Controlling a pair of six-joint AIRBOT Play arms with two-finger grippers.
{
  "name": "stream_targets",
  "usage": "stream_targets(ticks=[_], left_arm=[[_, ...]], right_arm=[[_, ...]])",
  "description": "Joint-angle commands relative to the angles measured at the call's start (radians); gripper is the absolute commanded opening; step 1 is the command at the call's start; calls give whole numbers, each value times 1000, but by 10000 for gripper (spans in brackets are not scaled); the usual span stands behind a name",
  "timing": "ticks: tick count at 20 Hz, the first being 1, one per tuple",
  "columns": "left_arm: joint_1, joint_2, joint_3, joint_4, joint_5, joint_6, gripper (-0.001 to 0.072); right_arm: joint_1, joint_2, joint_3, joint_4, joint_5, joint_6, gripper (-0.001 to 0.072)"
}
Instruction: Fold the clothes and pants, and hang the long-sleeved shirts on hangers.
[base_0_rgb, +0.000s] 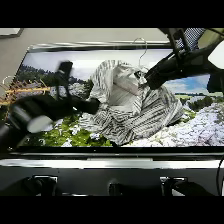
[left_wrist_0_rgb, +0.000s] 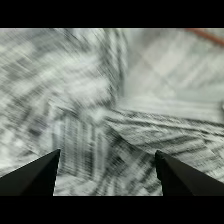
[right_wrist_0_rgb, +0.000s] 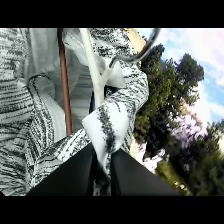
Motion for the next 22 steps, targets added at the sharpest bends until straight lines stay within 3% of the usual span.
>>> stream_targets(ticks=[1, 3, 6, 8, 9, 12, 14, 16, 19, 22], left_arm=[[208, 32, 105, -144, -87, 266, 689], [332, 34, 147, -218, -151, 482, 672], [433, 31, 145, -219, -196, 639, 671], [441, 27, 137, -219, -183, 646, 670], [440, 27, 119, -223, -162, 707, 672], [466, 27, 51, -332, -60, 967, 673], [523, 27, -2, -581, -83, 1209, 672], [580, 27, -58, -769, -162, 1373, 672], [613, 13, -103, -803, -250, 1449, 671], [608, -13, -111, -838, -251, 1485, 671]], right_arm=[[0, -17, -1, 61, -2, -249, 36], [0, -40, -1, 150, 14, -472, 36], [1, -61, -1, 271, 22, -769, 39], [1, -66, -1, 293, 37, -763, 38], [1, -67, -1, 297, 53, -764, 38], [1, -67, -1, 326, 58, -772, 38], [0, -68, -1, 324, 55, -787, 38], [0, -70, -1, 320, 57, -786, 38], [1, -81, -1, 322, 61, -786, 38], [1, -86, -1, 338, 63, -786, 38]])
